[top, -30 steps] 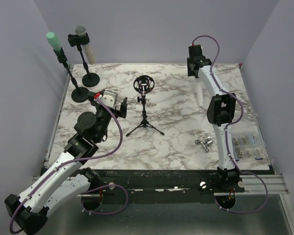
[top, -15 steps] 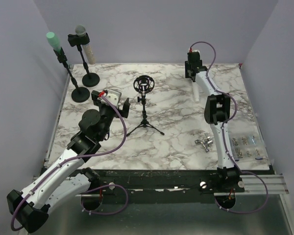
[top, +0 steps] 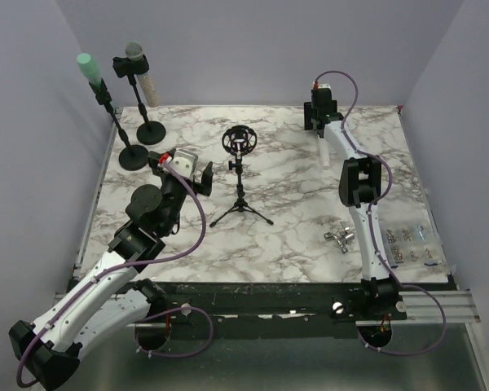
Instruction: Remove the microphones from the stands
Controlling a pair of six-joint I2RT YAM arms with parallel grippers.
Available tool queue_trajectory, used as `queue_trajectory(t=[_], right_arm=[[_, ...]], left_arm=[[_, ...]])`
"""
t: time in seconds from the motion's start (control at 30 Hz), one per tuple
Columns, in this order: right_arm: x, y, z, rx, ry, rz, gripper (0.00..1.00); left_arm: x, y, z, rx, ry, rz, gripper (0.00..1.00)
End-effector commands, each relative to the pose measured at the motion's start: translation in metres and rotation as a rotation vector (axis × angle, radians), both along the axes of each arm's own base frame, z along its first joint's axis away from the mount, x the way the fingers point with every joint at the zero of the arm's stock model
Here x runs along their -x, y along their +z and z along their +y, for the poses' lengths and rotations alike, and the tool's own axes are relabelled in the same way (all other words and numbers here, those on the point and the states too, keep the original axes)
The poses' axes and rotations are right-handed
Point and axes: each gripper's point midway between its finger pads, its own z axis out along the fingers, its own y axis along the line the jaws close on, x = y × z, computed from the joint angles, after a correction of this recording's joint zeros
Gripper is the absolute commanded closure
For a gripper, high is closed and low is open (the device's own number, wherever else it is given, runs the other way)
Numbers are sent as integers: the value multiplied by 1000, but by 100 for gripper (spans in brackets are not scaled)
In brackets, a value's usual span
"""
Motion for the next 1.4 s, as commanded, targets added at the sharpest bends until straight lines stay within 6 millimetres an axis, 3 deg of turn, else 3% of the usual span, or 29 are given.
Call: queue_trajectory(t=[0.0, 0.13, 0.23, 0.33, 0.47, 0.57, 0.67, 0.9, 1.03, 1.2, 1.3, 1.37], right_arm=[[7, -37, 1, -13, 23, 68, 21], [4, -28, 4, -23, 33, 55, 7], [1, -6, 9, -65, 29, 29, 0], [1, 40, 16, -109, 40, -24, 0], [15, 120, 30, -158, 50, -112, 0], [42, 183, 48, -219, 64, -169, 0], [82, 228, 69, -375, 65, -201, 0], [202, 248, 136, -940, 258, -97, 0], [278, 234, 160, -1235, 370, -4, 0], [366, 198, 200, -1566, 489, 188, 0], [402, 184, 226, -1700, 509, 264, 0], [415, 178, 241, -1760, 520, 259, 1]], left_arm=[[3, 5, 5, 18, 15, -21, 3], [4, 7, 9, 18, 24, -29, 3], [7, 10, 11, 22, 26, -39, 3], [8, 13, 12, 27, 27, -48, 3], [12, 16, 13, 38, 17, -61, 3], [15, 19, 14, 47, 13, -71, 3], [18, 23, 14, 56, 1, -80, 3], [25, 29, 7, 92, -53, -81, 3], [28, 30, 3, 111, -80, -73, 3], [31, 32, -3, 132, -114, -65, 3], [31, 32, -7, 140, -132, -57, 3], [30, 30, -8, 139, -135, -51, 3]])
